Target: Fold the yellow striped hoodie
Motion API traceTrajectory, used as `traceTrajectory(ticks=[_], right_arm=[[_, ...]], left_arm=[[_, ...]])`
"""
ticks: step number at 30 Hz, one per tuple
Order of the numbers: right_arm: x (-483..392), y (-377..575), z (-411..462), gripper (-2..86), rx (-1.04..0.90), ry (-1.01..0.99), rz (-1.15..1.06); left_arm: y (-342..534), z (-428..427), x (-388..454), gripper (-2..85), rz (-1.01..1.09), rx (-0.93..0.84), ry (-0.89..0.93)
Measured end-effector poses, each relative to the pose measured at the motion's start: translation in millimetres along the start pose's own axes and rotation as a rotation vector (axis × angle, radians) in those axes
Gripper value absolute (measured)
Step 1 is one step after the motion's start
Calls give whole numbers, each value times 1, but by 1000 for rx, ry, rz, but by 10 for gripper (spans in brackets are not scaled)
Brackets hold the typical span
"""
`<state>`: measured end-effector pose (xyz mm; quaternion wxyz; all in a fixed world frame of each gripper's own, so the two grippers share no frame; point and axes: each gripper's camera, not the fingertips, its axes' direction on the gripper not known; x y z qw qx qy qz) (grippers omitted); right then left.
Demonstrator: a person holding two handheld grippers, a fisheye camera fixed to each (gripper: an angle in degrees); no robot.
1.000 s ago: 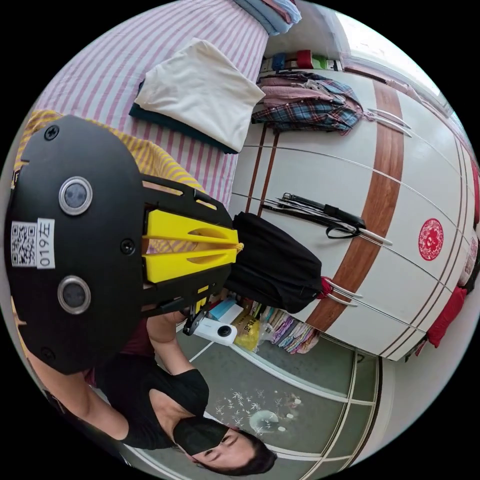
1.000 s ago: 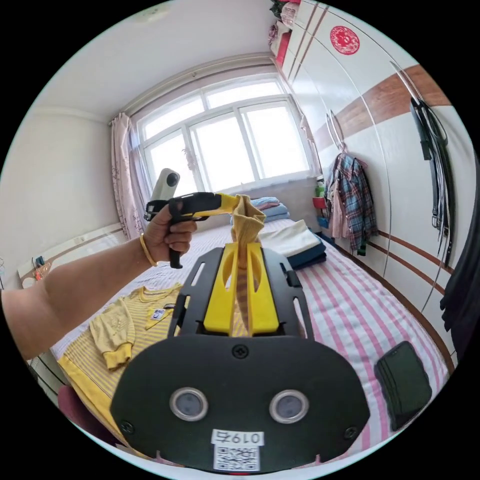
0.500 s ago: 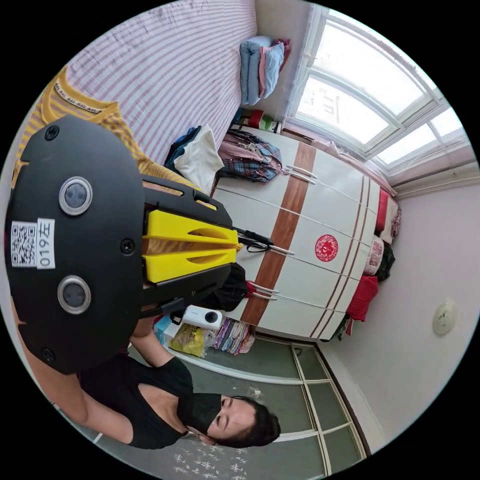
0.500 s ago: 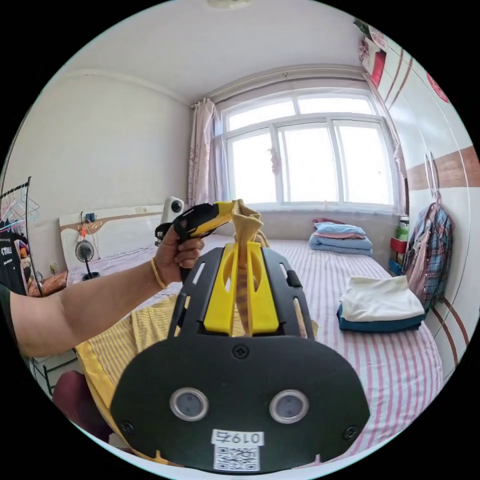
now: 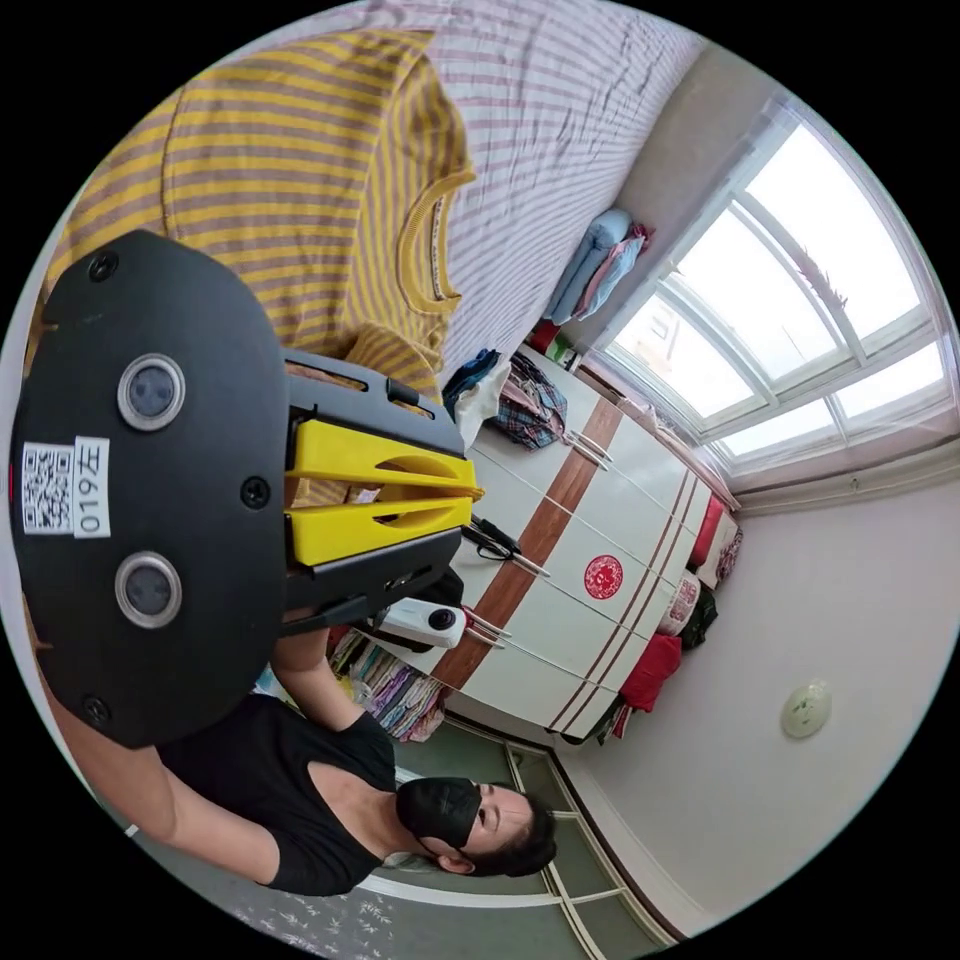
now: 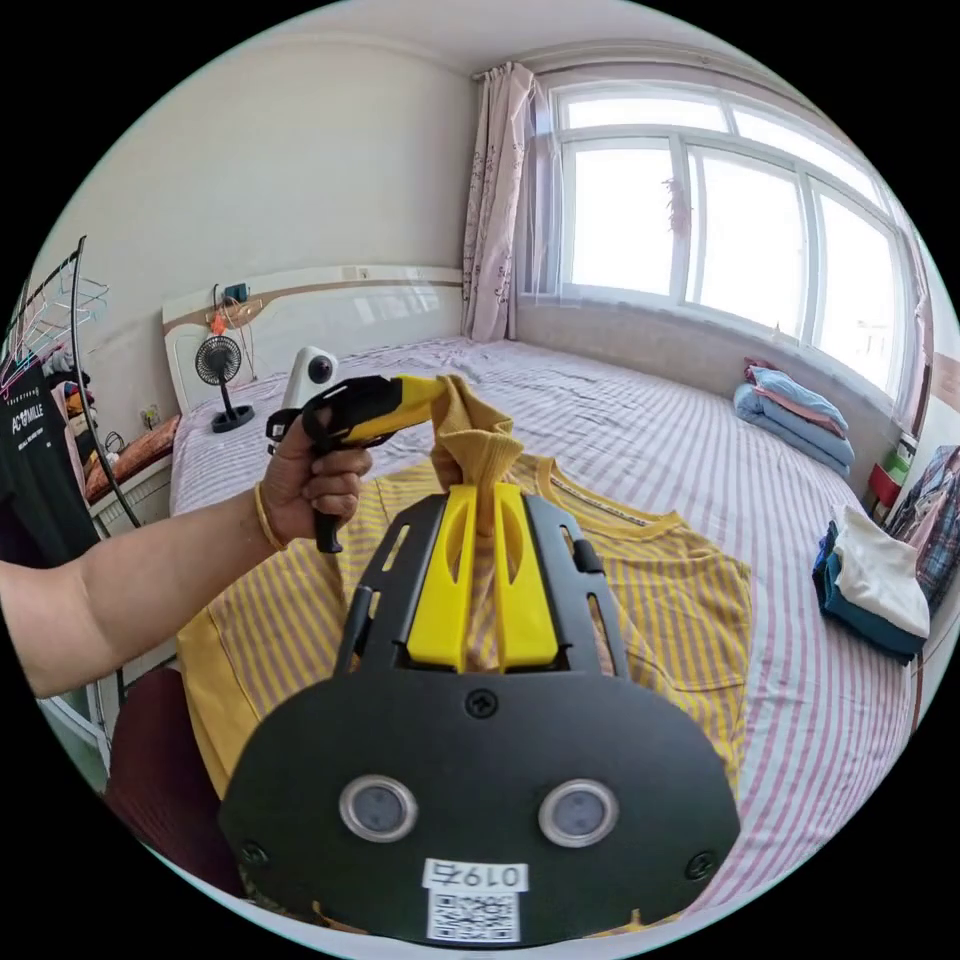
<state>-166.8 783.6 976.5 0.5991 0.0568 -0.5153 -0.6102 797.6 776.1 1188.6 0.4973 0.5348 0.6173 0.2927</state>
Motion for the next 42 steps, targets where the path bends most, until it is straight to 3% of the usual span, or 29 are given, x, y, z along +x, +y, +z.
traceTrajectory(ticks=[7,12,18,21,23,28,36,38,42], right_arm=[[-18,-42,-18,11,-87,-3,-23],[-45,-75,-33,11,-127,-25,-80],[-94,-108,-52,11,-156,2,-134],[-109,-125,-67,11,-132,60,-86],[-117,-135,-79,10,-107,96,-75],[-169,-160,-108,10,-86,231,-285],[-233,-163,-134,9,-49,397,-614],[-237,-168,-139,9,-47,397,-616],[-246,-183,-147,10,-46,416,-635]], left_arm=[[42,-55,-41,17,-73,0,3],[54,-120,-45,20,-70,136,14],[62,-160,-16,56,-163,56,-350],[78,-166,-13,125,-359,42,-572],[99,-166,-23,195,-496,65,-530],[128,-146,-54,245,-662,66,-338],[127,-149,-88,181,-757,126,-351],[119,-147,-97,105,-762,91,-376],[106,-140,-106,44,-752,-33,-484]])
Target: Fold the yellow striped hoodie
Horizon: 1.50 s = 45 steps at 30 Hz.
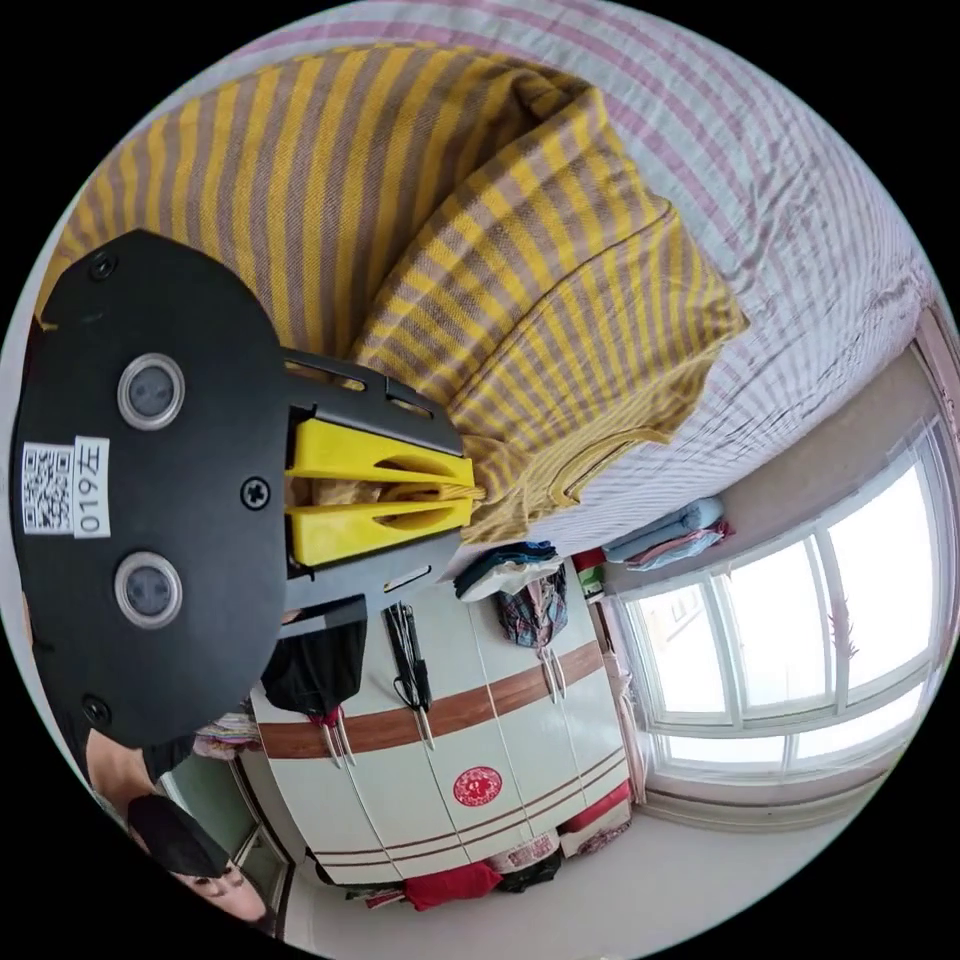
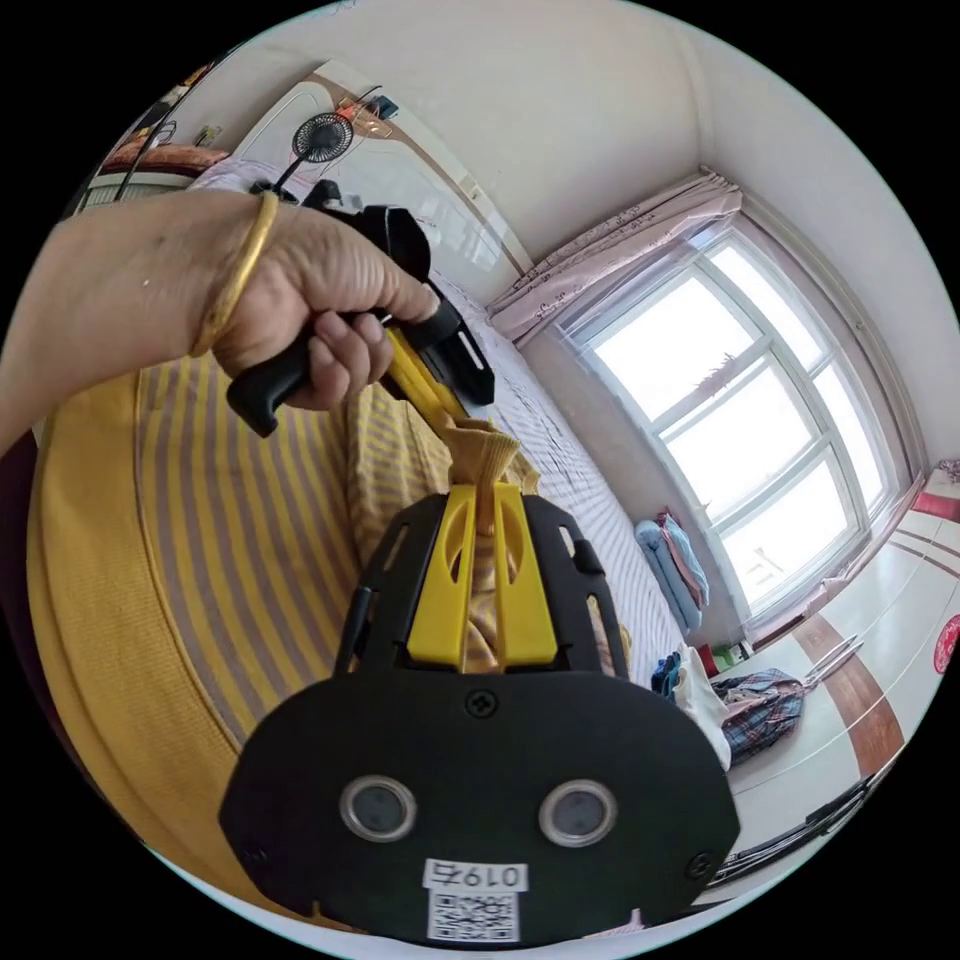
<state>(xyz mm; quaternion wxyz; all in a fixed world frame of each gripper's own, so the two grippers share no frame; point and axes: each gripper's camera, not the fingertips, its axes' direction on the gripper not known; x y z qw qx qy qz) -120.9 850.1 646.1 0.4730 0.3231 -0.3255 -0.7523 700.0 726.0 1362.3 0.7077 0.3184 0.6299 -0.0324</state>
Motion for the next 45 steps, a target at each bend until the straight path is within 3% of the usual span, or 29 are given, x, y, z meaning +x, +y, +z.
traceTrajectory(ticks=[9,13,17,23,28,31,34,39,43,45], right_arm=[[9,-62,8,24,-65,-31,2],[4,-63,10,50,-86,-120,-18],[2,-52,10,83,-116,-195,-48],[22,-25,-9,-4,-89,-297,-19],[108,33,4,-6,-82,-580,370],[143,66,17,5,-70,-578,465],[145,75,31,62,-63,-539,390],[107,56,54,74,-68,-425,167],[67,41,82,76,-109,-357,-6],[55,39,94,80,-123,-350,-48]], left_arm=[[-50,7,41,26,303,-201,-304],[-54,27,21,22,294,-385,-332],[-40,37,-8,19,231,-409,-328],[-7,39,-21,12,179,-351,-365],[32,22,-8,9,164,-155,-500],[79,15,24,8,260,27,-478],[125,32,46,8,352,93,-460],[154,51,36,7,375,132,-452],[156,50,14,7,328,167,-230],[160,54,11,8,320,158,-248]])
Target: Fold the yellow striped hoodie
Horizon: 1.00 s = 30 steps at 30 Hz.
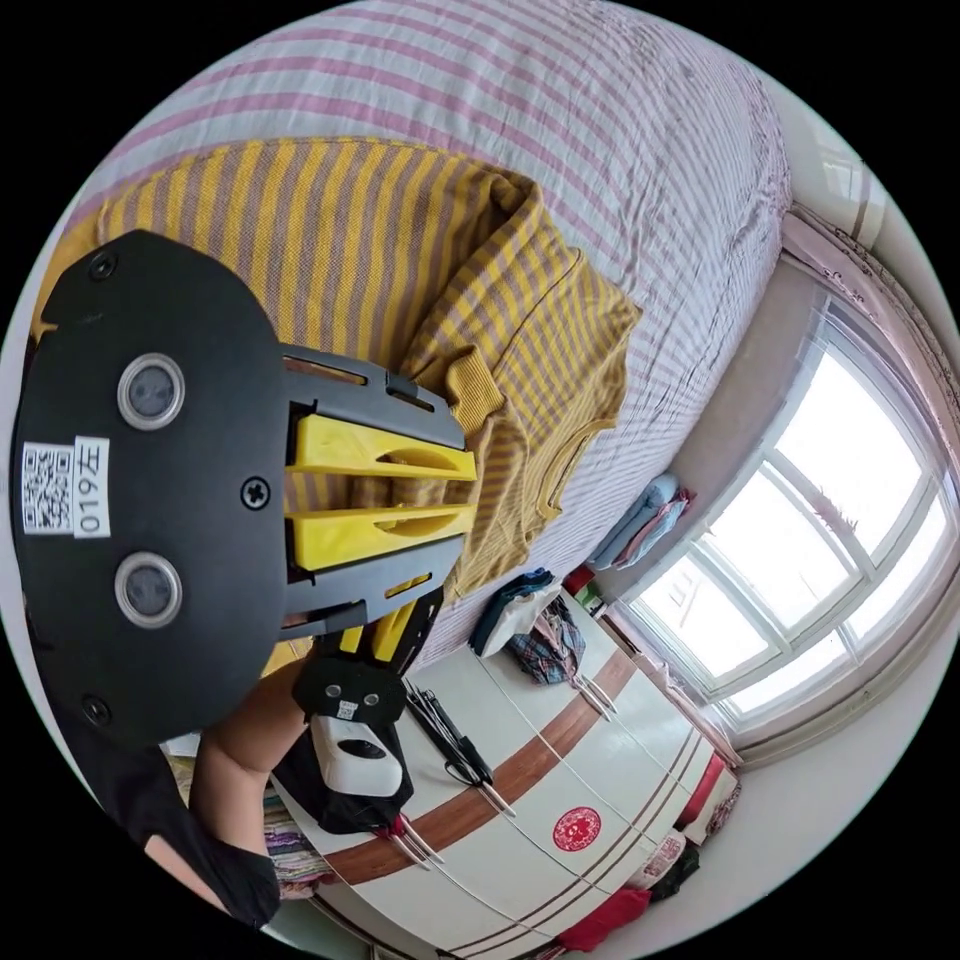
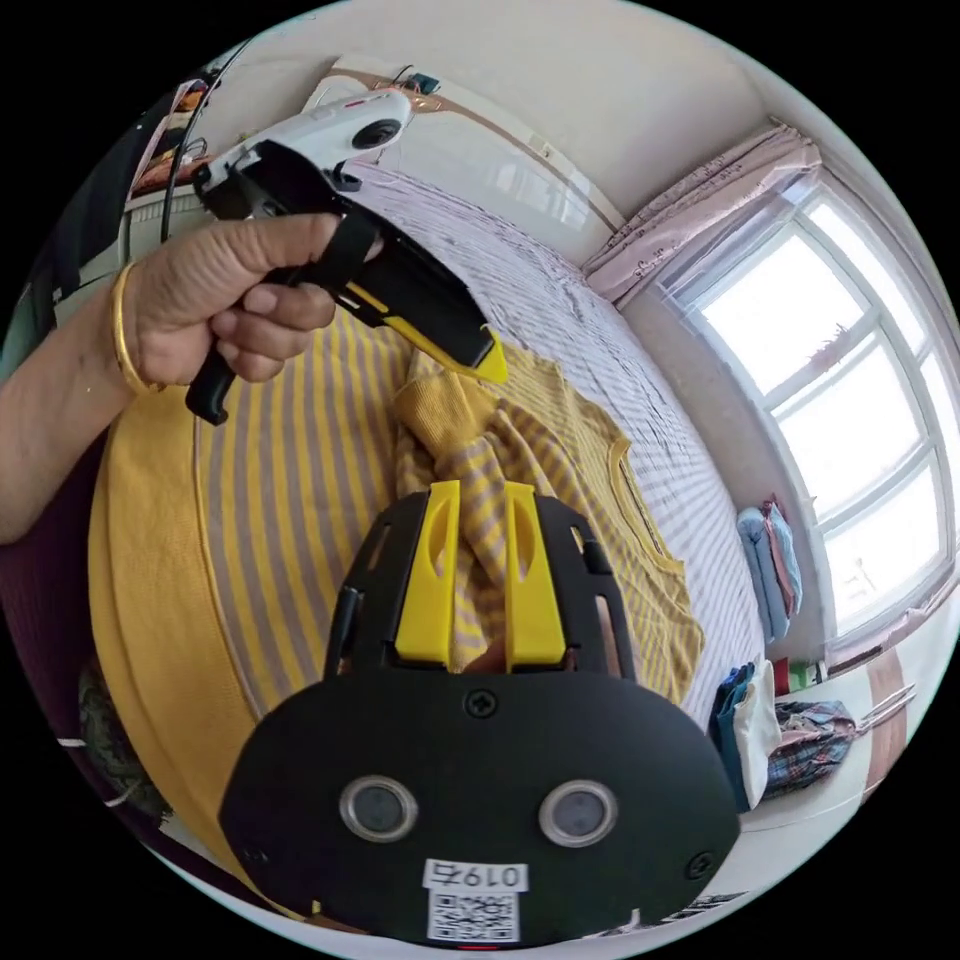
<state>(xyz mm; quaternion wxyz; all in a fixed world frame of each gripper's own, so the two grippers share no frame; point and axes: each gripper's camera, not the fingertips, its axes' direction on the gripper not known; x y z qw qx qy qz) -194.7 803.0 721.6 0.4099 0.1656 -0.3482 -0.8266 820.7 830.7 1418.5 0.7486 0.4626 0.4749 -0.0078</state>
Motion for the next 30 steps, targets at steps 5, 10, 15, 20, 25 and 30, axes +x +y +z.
traceTrajectory(ticks=[5,10,15,20,25,30], right_arm=[[-13,-3,40,4,-71,-3,-69],[1,13,42,-9,-17,-37,16],[-3,43,63,-9,1,-99,21],[-15,74,101,0,-13,-93,-15],[39,124,94,0,81,-43,114],[206,233,141,53,30,5,634]], left_arm=[[11,5,2,9,12,-6,40],[21,21,10,11,87,-33,43],[29,38,27,13,171,-41,-35],[31,72,21,12,105,-183,-183],[31,78,18,12,98,-178,-165],[33,83,29,11,161,-132,-172]])
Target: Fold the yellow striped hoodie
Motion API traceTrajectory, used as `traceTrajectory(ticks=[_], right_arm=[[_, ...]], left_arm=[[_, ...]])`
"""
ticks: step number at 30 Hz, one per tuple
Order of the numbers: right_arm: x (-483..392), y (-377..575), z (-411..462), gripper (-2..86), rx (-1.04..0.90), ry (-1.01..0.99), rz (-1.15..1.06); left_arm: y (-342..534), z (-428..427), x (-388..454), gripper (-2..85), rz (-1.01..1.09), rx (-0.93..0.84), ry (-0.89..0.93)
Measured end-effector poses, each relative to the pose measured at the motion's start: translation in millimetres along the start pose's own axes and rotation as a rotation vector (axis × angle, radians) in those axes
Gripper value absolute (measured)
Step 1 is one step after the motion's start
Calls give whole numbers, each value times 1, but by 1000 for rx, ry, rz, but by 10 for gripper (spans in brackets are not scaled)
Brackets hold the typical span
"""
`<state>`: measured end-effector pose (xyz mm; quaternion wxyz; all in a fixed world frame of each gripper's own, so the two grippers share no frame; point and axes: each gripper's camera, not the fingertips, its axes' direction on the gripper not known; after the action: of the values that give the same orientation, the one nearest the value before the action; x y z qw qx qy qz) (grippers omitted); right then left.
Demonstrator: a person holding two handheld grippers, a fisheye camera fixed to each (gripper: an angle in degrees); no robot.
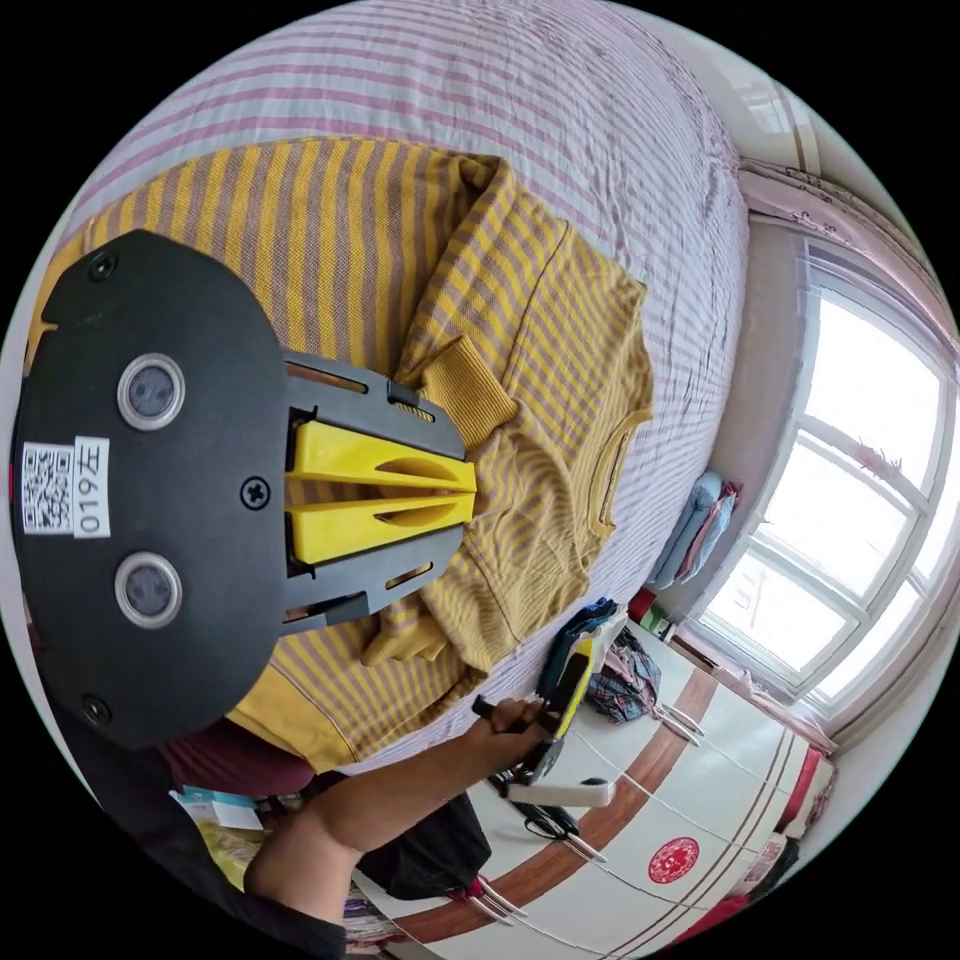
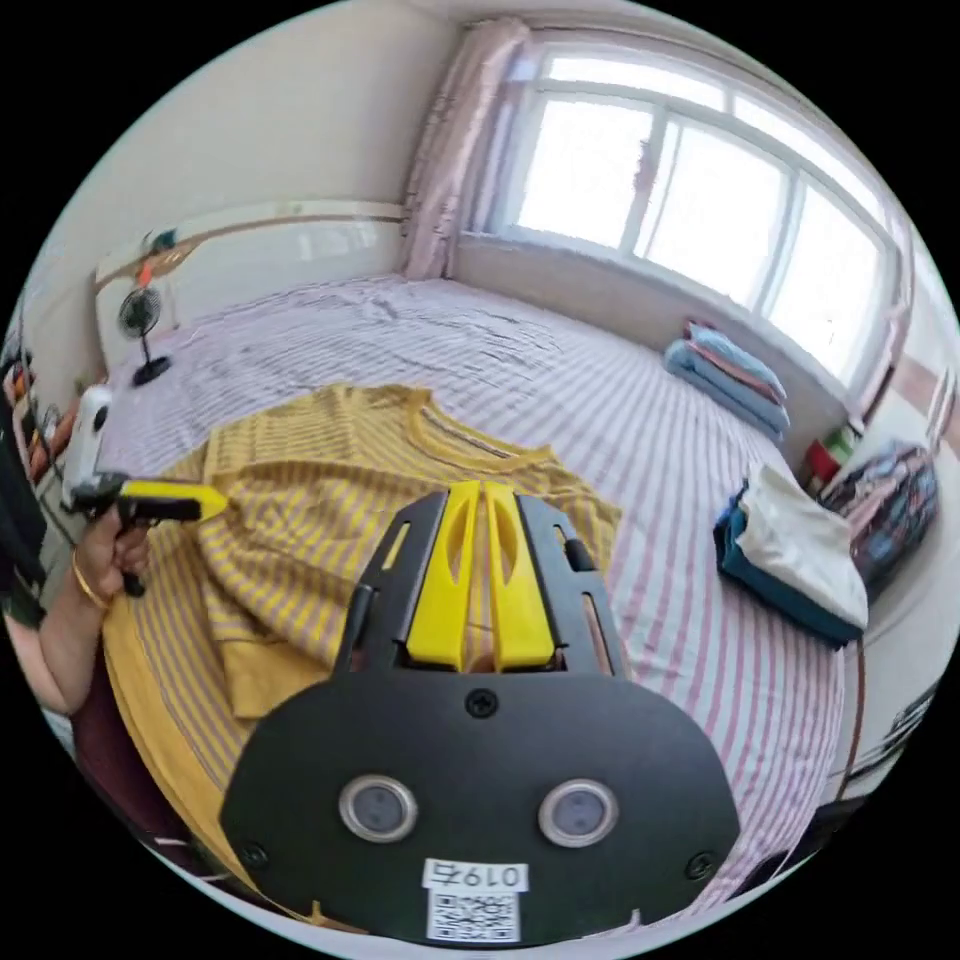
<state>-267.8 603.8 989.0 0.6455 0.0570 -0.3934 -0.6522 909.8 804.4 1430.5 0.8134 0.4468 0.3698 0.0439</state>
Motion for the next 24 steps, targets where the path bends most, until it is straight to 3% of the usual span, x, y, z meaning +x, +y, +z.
traceTrajectory(ticks=[4,12,16,24], right_arm=[[139,11,75,84,-140,-68,231],[246,58,200,120,-276,-253,533],[277,91,237,134,-221,-415,688],[264,104,283,118,-305,-332,543]], left_arm=[[-1,13,6,11,27,-26,-58],[-8,22,-13,11,-17,-37,13],[-11,25,-20,11,-24,-36,24],[-18,28,-34,11,-18,-29,38]])
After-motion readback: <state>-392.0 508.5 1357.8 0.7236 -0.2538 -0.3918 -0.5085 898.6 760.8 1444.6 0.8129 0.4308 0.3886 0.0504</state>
